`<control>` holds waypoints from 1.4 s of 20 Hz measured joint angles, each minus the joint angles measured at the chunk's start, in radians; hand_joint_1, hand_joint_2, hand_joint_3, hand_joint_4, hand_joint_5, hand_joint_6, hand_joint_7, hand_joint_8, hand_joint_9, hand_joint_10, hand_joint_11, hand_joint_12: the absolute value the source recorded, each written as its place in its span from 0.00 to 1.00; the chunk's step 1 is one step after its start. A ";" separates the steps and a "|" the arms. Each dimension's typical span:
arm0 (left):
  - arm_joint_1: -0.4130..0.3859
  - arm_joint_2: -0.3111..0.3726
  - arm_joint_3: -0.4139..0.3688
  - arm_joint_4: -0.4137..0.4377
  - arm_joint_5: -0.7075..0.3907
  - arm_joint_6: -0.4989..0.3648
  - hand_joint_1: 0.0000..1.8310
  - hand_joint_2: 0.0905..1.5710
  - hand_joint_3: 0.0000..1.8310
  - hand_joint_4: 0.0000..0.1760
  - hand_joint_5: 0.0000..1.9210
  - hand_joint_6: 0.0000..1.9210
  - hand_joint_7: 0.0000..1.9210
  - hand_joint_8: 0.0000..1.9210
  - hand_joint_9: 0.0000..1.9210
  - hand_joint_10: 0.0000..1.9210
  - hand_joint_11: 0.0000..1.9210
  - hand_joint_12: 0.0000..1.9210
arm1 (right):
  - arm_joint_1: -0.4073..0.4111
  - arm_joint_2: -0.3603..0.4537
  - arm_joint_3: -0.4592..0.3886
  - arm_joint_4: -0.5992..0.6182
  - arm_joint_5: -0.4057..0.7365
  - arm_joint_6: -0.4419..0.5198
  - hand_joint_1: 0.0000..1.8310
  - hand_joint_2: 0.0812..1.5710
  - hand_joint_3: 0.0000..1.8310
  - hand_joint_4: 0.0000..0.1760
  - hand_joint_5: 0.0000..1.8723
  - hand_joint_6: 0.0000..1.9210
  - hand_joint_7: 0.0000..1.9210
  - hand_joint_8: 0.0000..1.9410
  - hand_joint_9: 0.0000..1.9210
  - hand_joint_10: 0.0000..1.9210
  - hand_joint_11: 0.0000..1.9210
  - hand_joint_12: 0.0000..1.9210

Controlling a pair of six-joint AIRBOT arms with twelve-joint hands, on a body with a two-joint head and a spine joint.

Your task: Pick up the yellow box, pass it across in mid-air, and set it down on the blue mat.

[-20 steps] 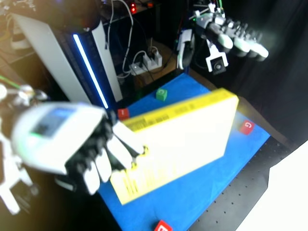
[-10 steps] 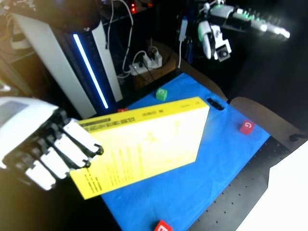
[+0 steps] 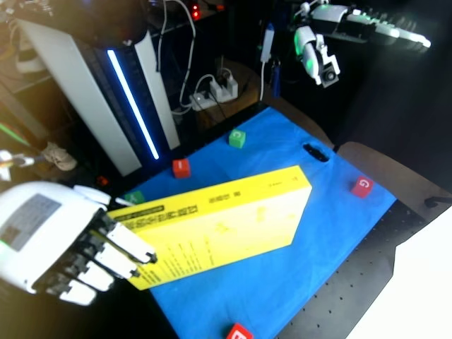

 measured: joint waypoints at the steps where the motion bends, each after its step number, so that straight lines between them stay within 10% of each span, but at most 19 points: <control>1: 0.000 0.000 0.000 0.000 0.001 0.000 0.25 0.79 0.00 0.83 0.00 0.00 0.00 0.00 0.00 0.00 0.00 0.00 | -0.002 0.000 0.000 -0.005 -0.010 -0.007 0.31 0.82 0.00 0.00 0.06 0.23 0.14 0.32 0.20 0.65 0.16 0.92; 2: 0.000 0.000 0.000 0.001 0.001 0.000 0.25 0.79 0.00 0.84 0.00 0.00 0.00 0.00 0.00 0.00 0.00 0.00 | -0.004 -0.002 0.001 -0.006 -0.019 -0.008 0.21 0.79 0.00 0.01 0.01 0.05 0.08 0.12 0.10 0.44 0.03 0.83; 3: 0.000 0.000 0.000 0.002 0.001 0.000 0.24 0.79 0.00 0.92 0.00 0.00 0.00 0.00 0.00 0.00 0.00 0.00 | -0.004 -0.003 0.001 -0.007 -0.031 -0.010 0.17 0.76 0.00 0.38 0.00 0.00 0.01 0.01 0.01 0.11 0.00 0.57; 4: 0.000 0.000 0.000 0.002 0.001 0.000 0.24 0.79 0.00 0.92 0.00 0.00 0.00 0.00 0.00 0.00 0.00 0.00 | -0.004 -0.003 0.001 -0.008 -0.032 -0.010 0.17 0.76 0.00 0.38 0.00 0.00 0.01 0.01 0.01 0.11 0.00 0.57; 5: 0.000 0.000 0.000 0.002 0.002 0.000 0.24 0.79 0.00 0.94 0.00 0.00 0.00 0.00 0.00 0.00 0.00 0.00 | -0.004 -0.003 0.002 -0.008 -0.030 -0.010 0.17 0.74 0.00 0.58 0.00 0.00 0.00 0.00 0.00 0.00 0.00 0.34; 7: 0.000 0.000 0.000 0.002 0.001 0.000 0.23 0.80 0.00 0.94 0.00 0.00 0.00 0.00 0.00 0.00 0.00 0.00 | -0.004 -0.003 0.004 -0.008 -0.028 -0.010 0.18 0.74 0.00 0.58 0.00 0.00 0.00 0.00 0.00 0.00 0.00 0.12; 11: 0.000 -0.001 0.002 0.002 0.001 0.000 0.24 0.81 0.00 0.99 0.00 0.00 0.00 0.00 0.00 0.00 0.00 0.00 | -0.004 -0.004 0.011 -0.012 -0.029 -0.009 0.17 0.74 0.00 0.61 0.00 0.00 0.00 0.00 0.00 0.00 0.00 0.16; 13: 0.000 -0.003 0.002 0.000 0.001 0.000 0.24 0.80 0.00 1.00 0.00 0.00 0.00 0.00 0.00 0.00 0.00 0.00 | -0.004 -0.007 0.030 -0.009 -0.029 -0.009 0.20 0.77 0.00 0.43 0.00 0.00 0.00 0.00 0.00 0.00 0.00 0.00; 18: 0.000 -0.010 0.002 0.001 0.002 0.000 0.24 0.79 0.00 0.91 0.00 0.00 0.00 0.00 0.00 0.00 0.00 0.00 | -0.003 -0.040 0.097 0.044 -0.029 -0.006 0.19 0.78 0.00 0.29 0.00 0.00 0.00 0.00 0.00 0.00 0.02 0.02; 25: 0.000 -0.015 0.002 0.000 0.000 0.000 0.27 0.82 0.00 0.91 0.00 0.00 0.00 0.00 0.00 0.00 0.00 0.00 | 0.012 -0.058 0.119 0.048 -0.040 -0.005 0.22 0.78 0.00 0.34 0.00 0.00 0.00 0.00 0.00 0.00 0.00 0.48; 28: 0.000 -0.016 0.002 -0.001 -0.002 0.000 0.27 0.83 0.01 0.96 0.00 0.00 0.00 0.00 0.00 0.00 0.00 0.00 | 0.031 -0.069 0.135 0.049 -0.061 -0.005 0.21 0.77 0.00 0.43 0.00 0.00 0.00 0.00 0.00 0.00 0.00 0.38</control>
